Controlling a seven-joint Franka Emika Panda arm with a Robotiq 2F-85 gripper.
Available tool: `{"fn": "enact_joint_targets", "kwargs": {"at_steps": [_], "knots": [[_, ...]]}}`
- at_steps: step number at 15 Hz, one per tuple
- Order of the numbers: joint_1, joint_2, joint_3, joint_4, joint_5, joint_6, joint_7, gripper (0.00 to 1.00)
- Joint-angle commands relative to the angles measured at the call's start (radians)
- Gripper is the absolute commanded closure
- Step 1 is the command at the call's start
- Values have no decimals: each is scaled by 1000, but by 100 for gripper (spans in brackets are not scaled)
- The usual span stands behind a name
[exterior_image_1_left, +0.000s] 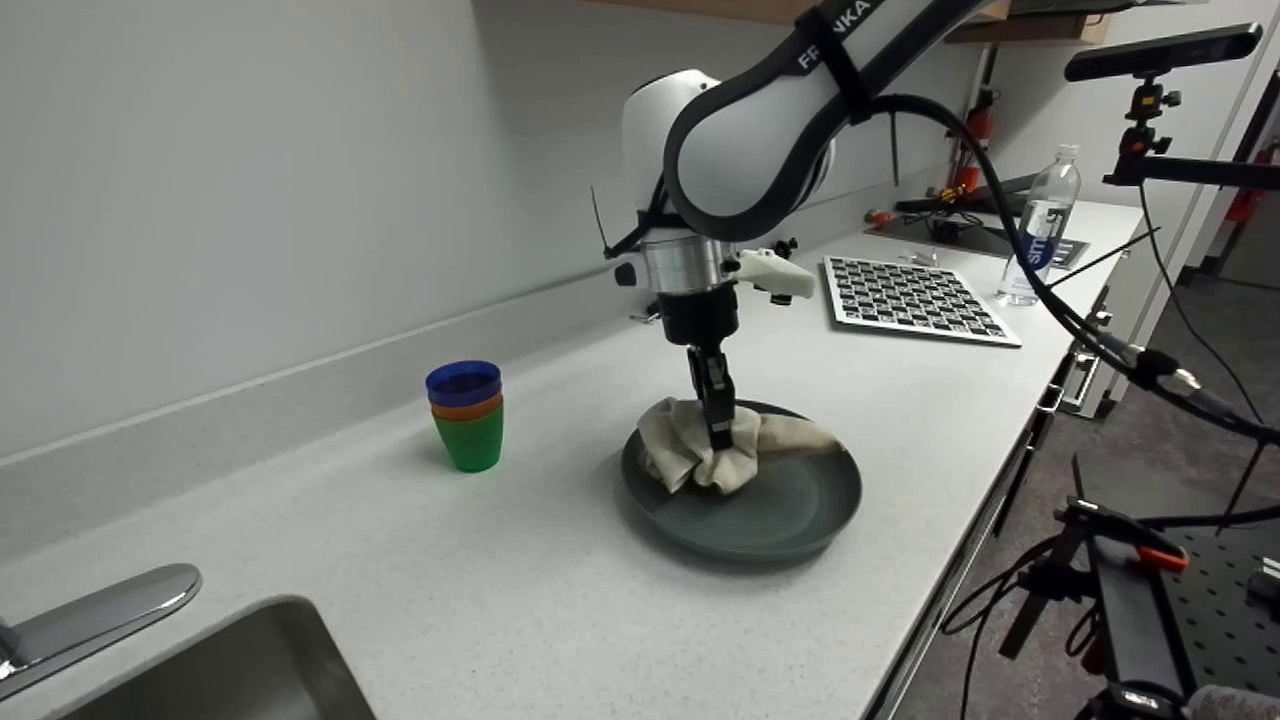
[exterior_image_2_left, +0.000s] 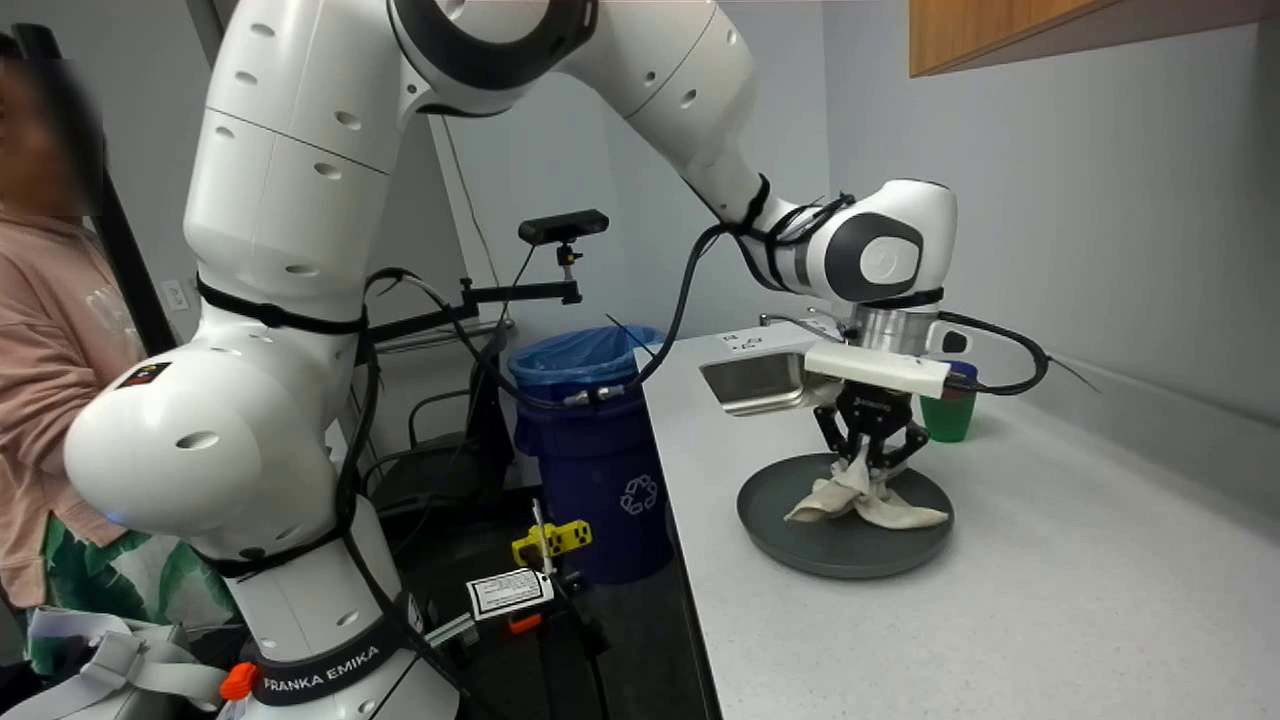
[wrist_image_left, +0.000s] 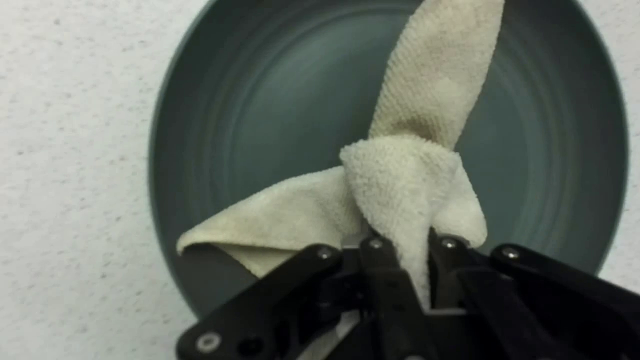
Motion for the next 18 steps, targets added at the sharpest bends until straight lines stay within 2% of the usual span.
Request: {"fn": "enact_joint_targets", "kwargs": {"at_steps": [1, 3, 7, 13, 18], "knots": [[24, -19, -52, -24, -119, 99, 84, 96], [15, -26, -65, -36, -144, 90, 127, 96], [-3, -32, -67, -44, -112, 10, 153, 96], [-32, -5, -17, 3, -16, -117, 65, 96], [-65, 21, 8, 85, 101, -148, -3, 96]]}}
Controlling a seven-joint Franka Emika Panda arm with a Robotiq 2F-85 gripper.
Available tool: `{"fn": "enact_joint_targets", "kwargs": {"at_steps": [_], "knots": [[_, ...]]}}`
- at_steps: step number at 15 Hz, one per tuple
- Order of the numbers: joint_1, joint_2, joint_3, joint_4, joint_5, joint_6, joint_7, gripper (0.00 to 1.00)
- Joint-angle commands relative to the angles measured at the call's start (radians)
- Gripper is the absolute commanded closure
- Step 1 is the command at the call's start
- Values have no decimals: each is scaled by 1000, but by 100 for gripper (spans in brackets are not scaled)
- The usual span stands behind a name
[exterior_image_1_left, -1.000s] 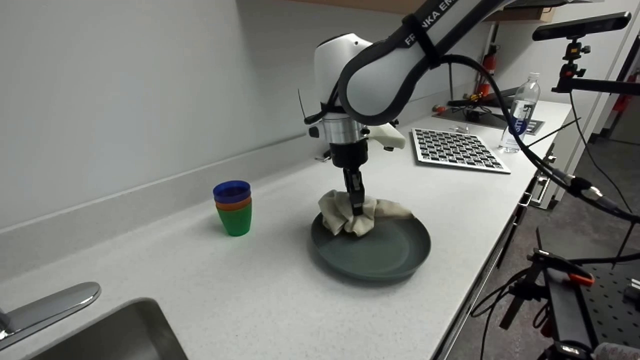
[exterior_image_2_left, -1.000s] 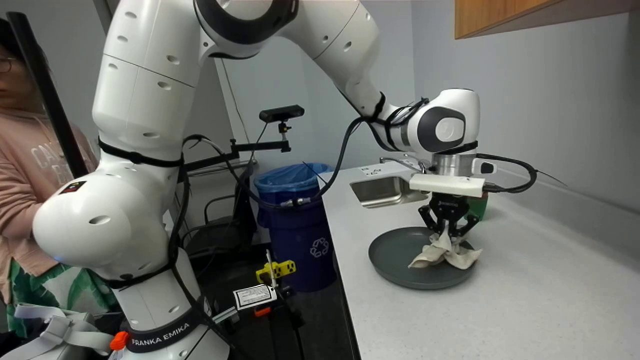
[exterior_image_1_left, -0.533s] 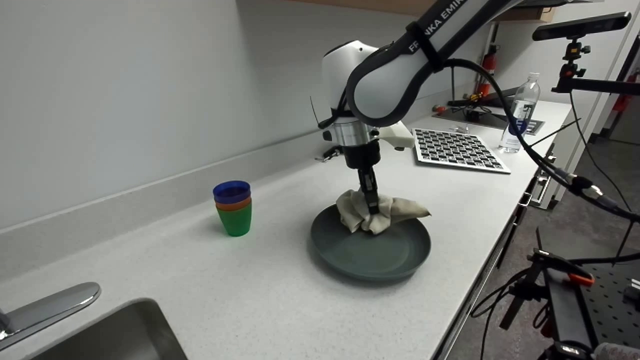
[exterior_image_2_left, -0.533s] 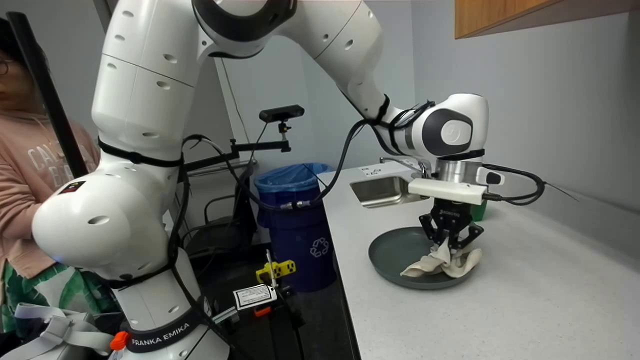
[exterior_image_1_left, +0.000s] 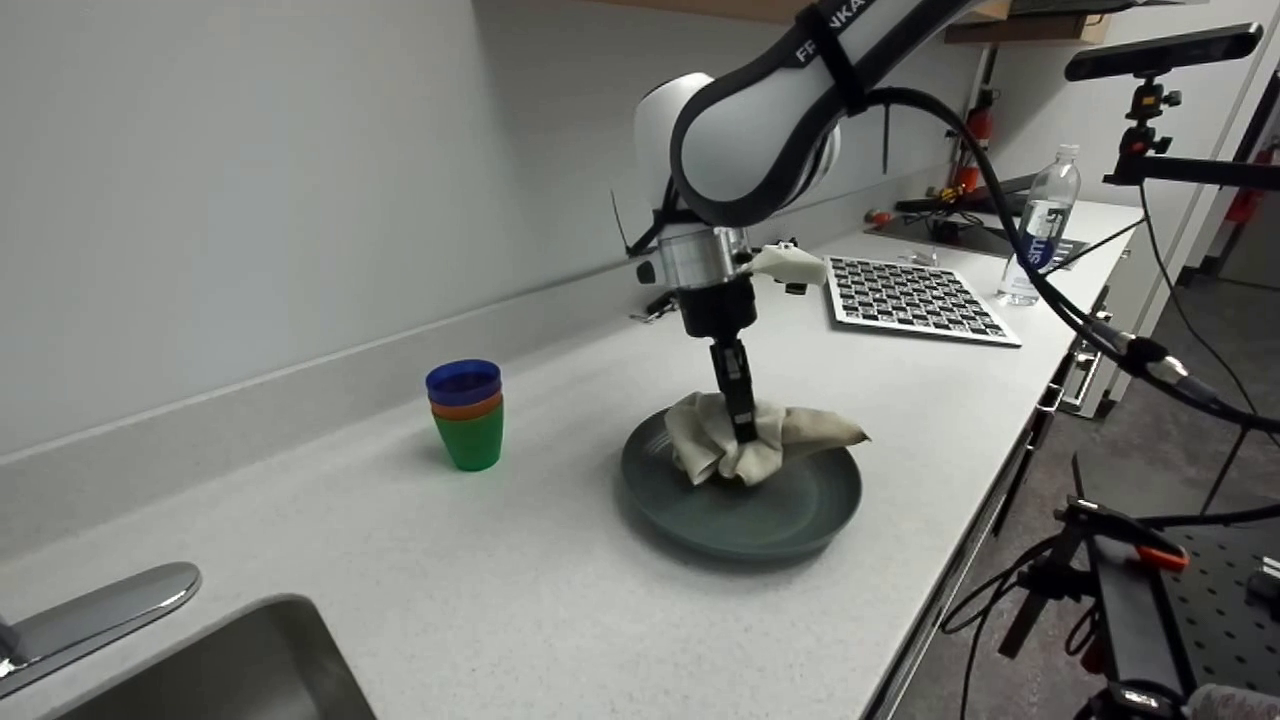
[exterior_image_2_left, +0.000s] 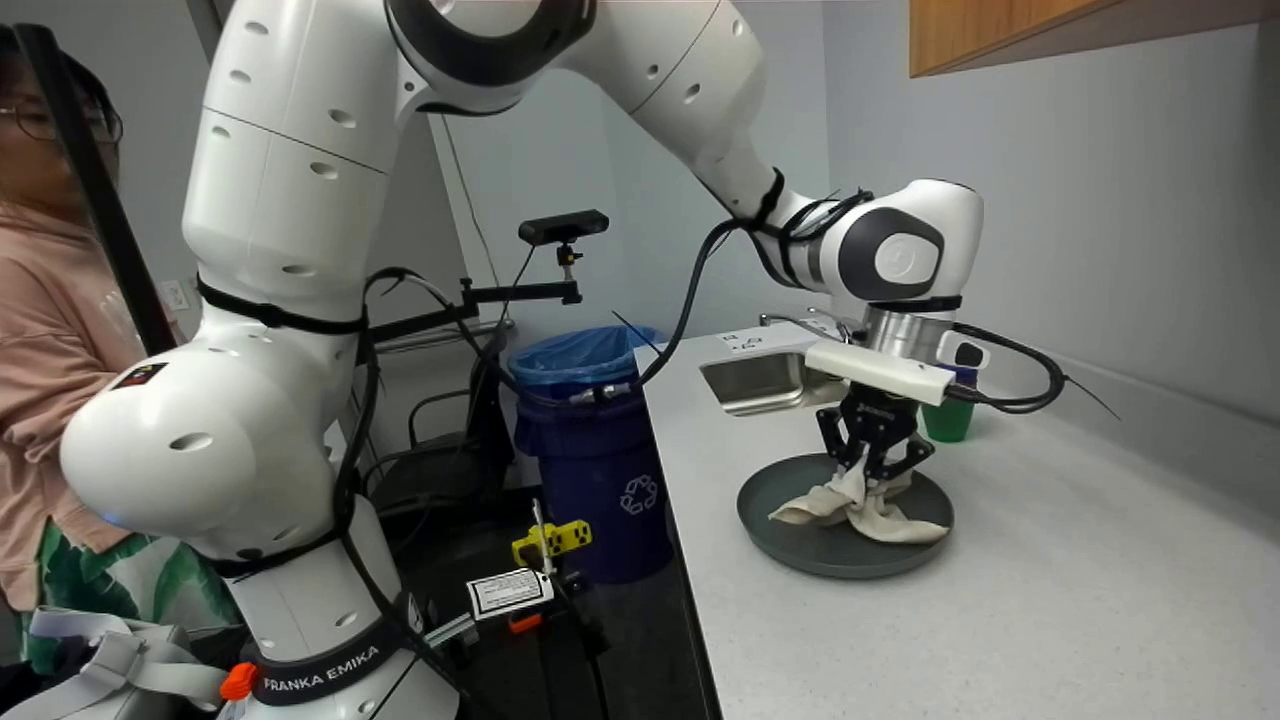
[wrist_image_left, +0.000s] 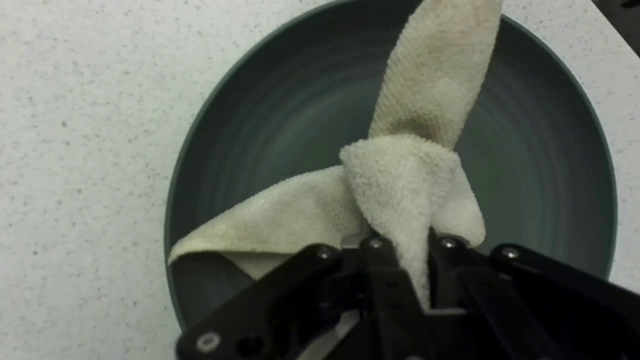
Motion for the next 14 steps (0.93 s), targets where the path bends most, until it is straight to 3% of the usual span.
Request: {"fn": "enact_joint_targets", "kwargs": {"at_steps": [1, 6, 14], "knots": [[-48, 27, 24, 88, 83, -33, -58, 96], [-59, 30, -17, 107, 58, 14, -14, 96], [-53, 16, -3, -32, 45, -33, -33, 96]]}}
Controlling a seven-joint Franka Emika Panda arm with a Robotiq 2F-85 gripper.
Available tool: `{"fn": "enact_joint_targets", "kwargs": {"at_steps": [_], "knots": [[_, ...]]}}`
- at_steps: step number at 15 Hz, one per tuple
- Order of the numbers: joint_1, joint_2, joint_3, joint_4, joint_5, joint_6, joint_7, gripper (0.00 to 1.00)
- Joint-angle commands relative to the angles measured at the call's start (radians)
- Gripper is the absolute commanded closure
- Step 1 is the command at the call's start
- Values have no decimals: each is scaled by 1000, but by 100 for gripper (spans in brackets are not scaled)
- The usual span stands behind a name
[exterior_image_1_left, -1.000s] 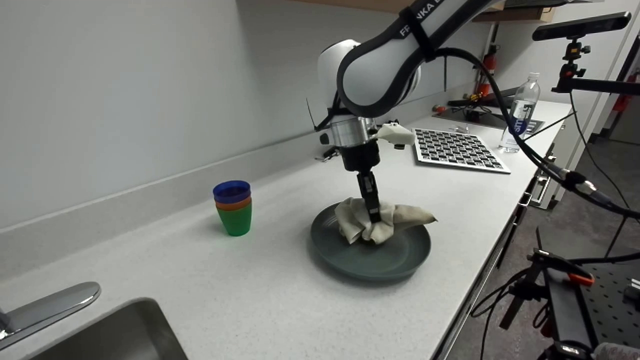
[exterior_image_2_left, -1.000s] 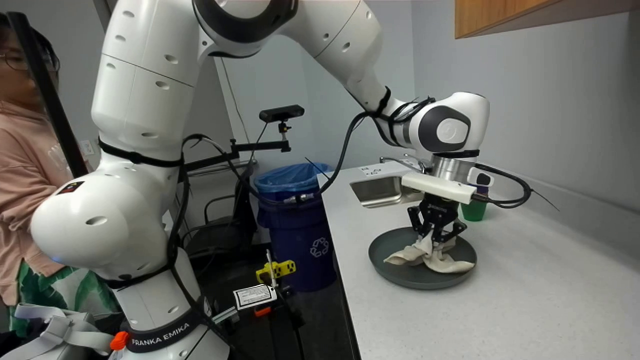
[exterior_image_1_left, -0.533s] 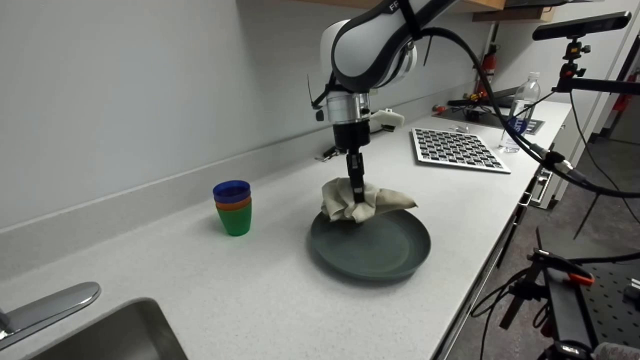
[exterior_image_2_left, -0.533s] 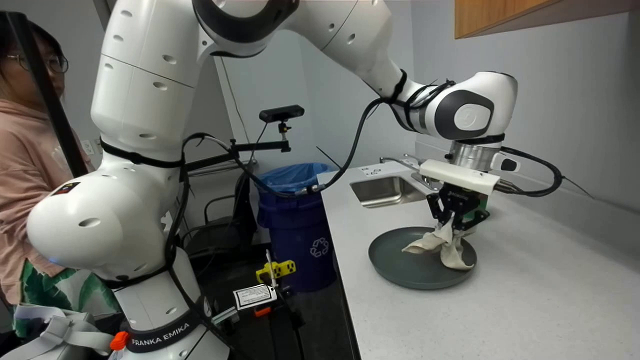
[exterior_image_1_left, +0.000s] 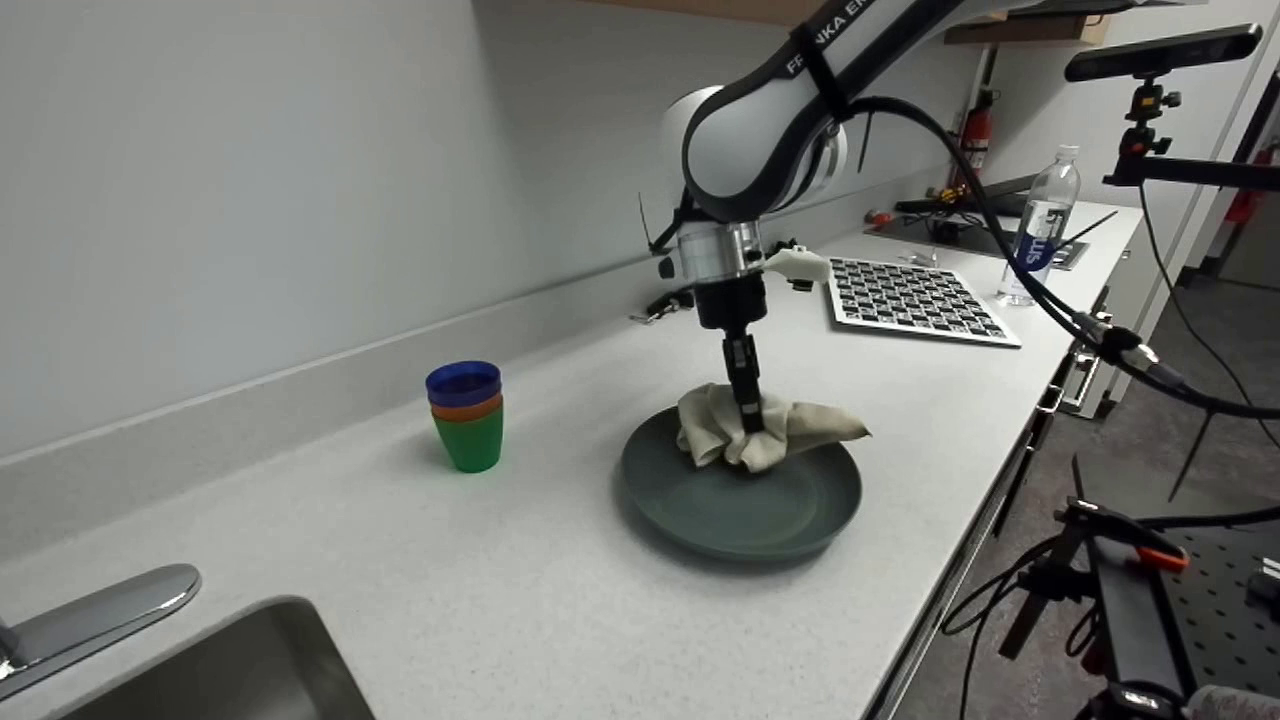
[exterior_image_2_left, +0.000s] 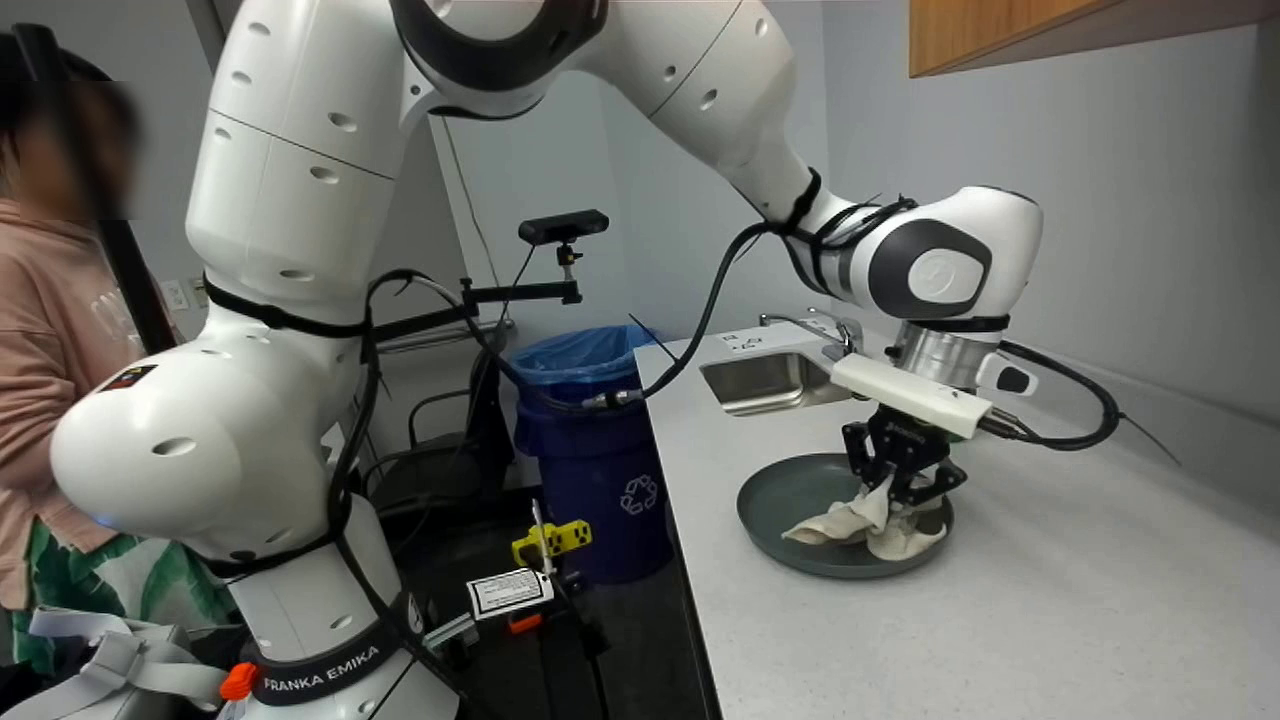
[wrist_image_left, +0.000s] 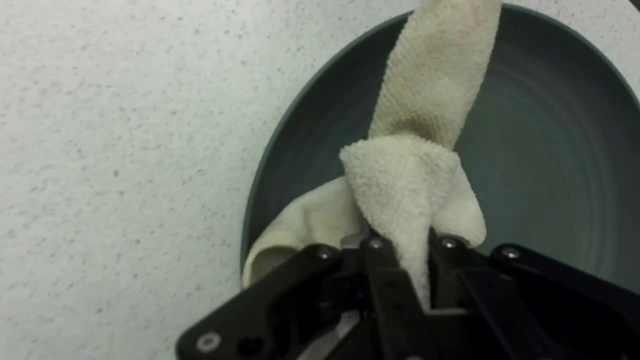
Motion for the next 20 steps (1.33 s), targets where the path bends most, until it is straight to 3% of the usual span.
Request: {"fn": "enact_joint_targets", "kwargs": {"at_steps": [1, 6, 11, 14, 20], "knots": [[9, -11, 27, -56, 2, -41, -22, 96], [-9, -26, 100, -43, 96, -66, -89, 96], [-18, -118, 104, -61, 178, -26, -145, 96], [-3, -202, 59, -110, 134, 50, -115, 96], [13, -339, -59, -269, -69, 259, 30, 96]]}}
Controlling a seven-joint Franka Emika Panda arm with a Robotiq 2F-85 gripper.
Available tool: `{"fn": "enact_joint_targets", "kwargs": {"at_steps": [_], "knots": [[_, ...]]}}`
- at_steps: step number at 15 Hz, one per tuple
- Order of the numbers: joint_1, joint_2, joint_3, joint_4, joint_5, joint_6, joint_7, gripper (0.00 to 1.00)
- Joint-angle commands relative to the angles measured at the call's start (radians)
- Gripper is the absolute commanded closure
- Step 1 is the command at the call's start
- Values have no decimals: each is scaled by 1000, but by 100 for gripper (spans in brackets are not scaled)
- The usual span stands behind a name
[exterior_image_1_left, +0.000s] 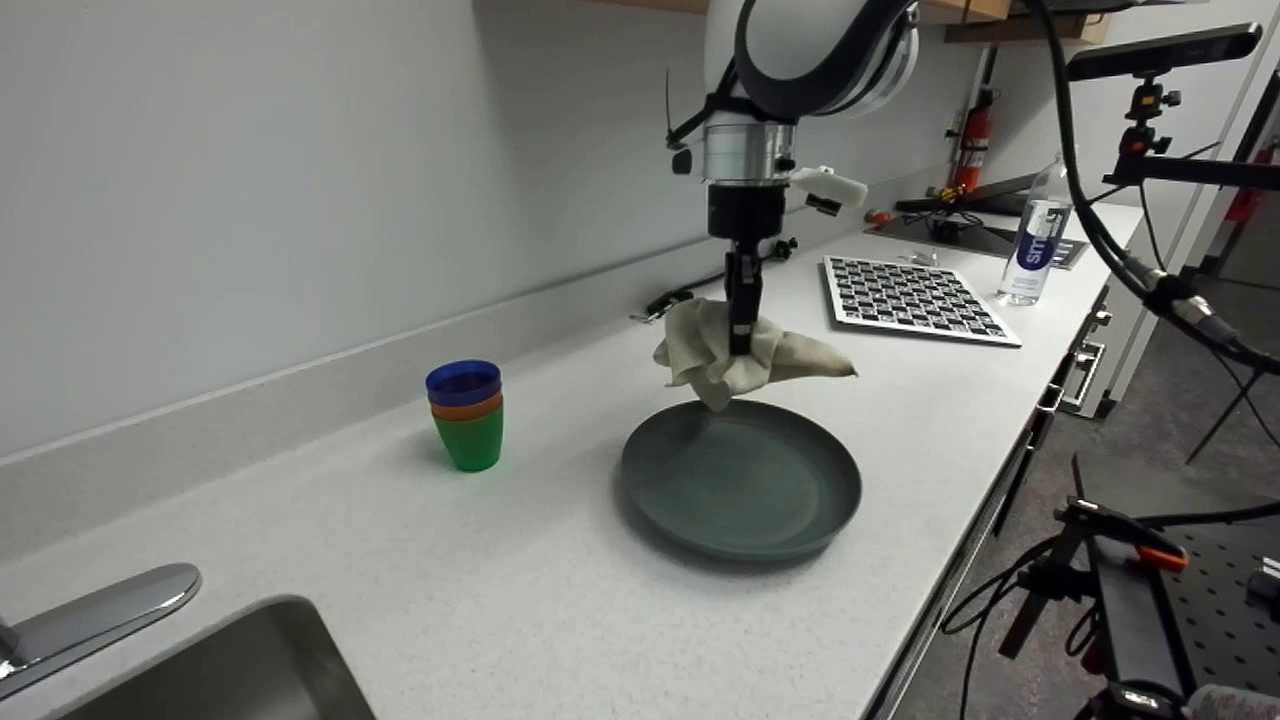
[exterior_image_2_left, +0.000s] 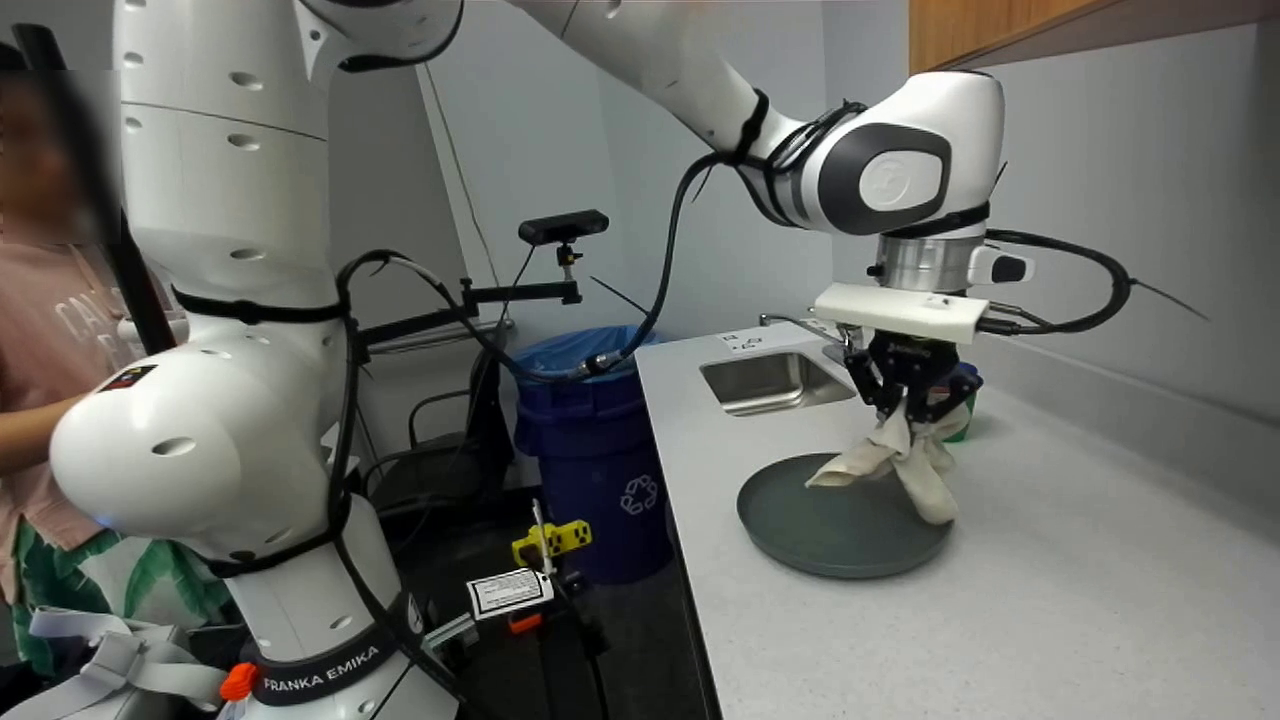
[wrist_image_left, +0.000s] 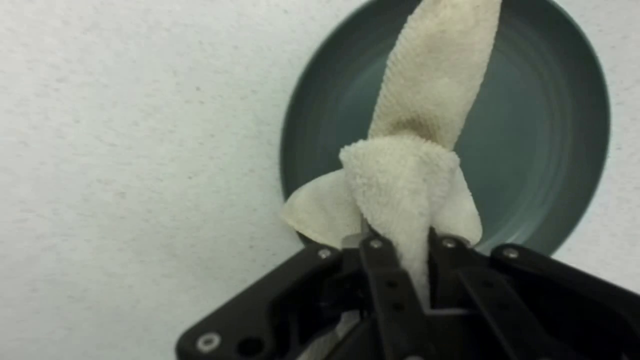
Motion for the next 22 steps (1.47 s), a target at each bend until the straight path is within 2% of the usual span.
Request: {"fn": "enact_joint_targets", "kwargs": {"at_steps": [1, 7, 9, 10, 11, 15, 19, 21, 22], "knots": [[12, -101, -71, -140, -116, 129, 119, 96], [13, -133, -184, -282, -327, 294, 412, 96], [0, -144, -202, -325, -319, 315, 473, 93], [-4, -150, -208, -344, -308, 321, 488, 61], [-9, -161, -214, -367, -293, 328, 498, 60], [-43, -247, -221, -497, -183, 386, 461, 31], [-80, -441, -254, -717, -109, 477, 372, 1], [-97, -534, -290, -813, -115, 528, 294, 0], [-75, -384, -266, -680, -136, 476, 379, 0]]}}
